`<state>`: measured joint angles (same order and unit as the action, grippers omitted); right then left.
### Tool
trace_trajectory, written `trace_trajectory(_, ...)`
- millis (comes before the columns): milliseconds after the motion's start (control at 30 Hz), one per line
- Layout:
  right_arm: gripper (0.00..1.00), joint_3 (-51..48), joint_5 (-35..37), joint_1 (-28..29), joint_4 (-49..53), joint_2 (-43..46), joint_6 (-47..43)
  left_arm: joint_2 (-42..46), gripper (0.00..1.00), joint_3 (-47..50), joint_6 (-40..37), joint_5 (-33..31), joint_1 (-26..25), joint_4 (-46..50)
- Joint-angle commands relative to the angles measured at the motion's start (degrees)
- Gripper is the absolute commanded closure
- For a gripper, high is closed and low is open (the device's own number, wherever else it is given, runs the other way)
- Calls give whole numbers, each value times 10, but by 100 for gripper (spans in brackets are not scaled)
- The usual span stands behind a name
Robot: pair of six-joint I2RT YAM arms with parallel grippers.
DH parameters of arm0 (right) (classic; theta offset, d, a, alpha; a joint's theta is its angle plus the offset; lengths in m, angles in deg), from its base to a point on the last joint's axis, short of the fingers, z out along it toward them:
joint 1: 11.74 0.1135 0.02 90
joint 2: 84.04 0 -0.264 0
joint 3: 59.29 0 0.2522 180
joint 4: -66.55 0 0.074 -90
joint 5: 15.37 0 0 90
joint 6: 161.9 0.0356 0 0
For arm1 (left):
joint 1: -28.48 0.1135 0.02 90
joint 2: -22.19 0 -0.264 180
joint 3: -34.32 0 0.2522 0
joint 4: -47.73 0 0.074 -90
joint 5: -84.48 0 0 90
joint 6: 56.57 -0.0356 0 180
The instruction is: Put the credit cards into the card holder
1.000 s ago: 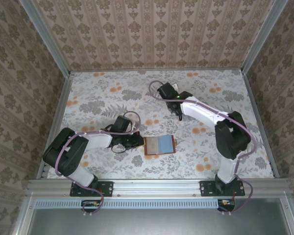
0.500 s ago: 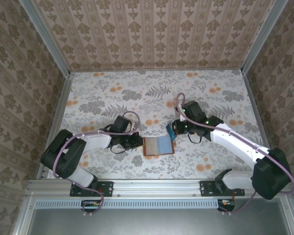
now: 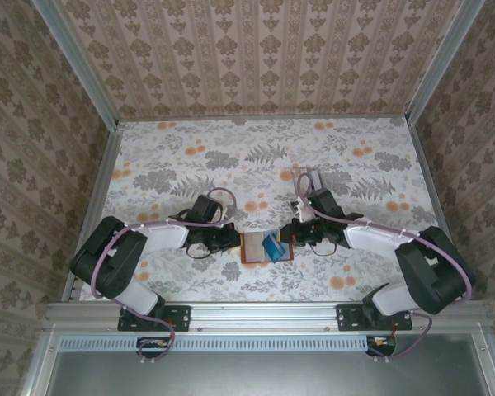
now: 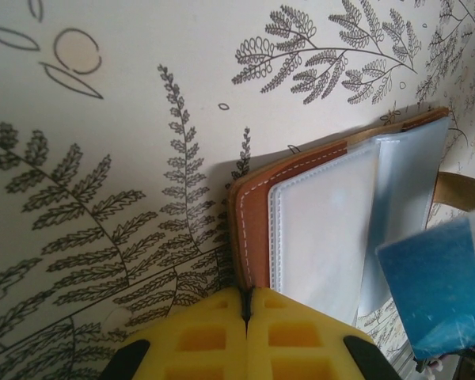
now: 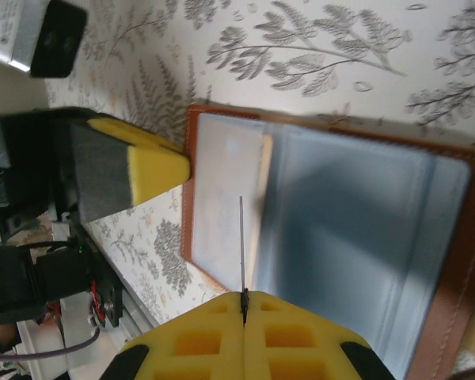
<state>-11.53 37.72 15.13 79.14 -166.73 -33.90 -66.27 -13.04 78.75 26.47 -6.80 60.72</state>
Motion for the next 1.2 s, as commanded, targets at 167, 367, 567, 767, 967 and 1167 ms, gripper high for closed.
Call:
trace_trajectory(167, 100, -10, -34, -22, -55, -59, 9, -13, 99, -4, -5, 0, -7, 5)
trace_trajectory(367, 100, -16, -26, -30, -47, -49, 4, -16, 100, -1, -5, -1, -7, 4)
trace_trajectory(567, 100, -22, -8, -36, -12, -5, -17, -16, 100, -4, -4, -4, -7, 3)
trace_trajectory(767, 100, -41, -27, -36, -60, -30, 5, -15, 100, 3, 1, -3, -9, -10)
trace_trajectory(967, 100, -43, -48, -34, -101, -48, 23, -19, 100, 2, 3, -2, -12, -15)
trace_trajectory(1167, 100, -39, -50, -34, -97, -50, 18, -21, 100, 3, 7, -3, -13, -20)
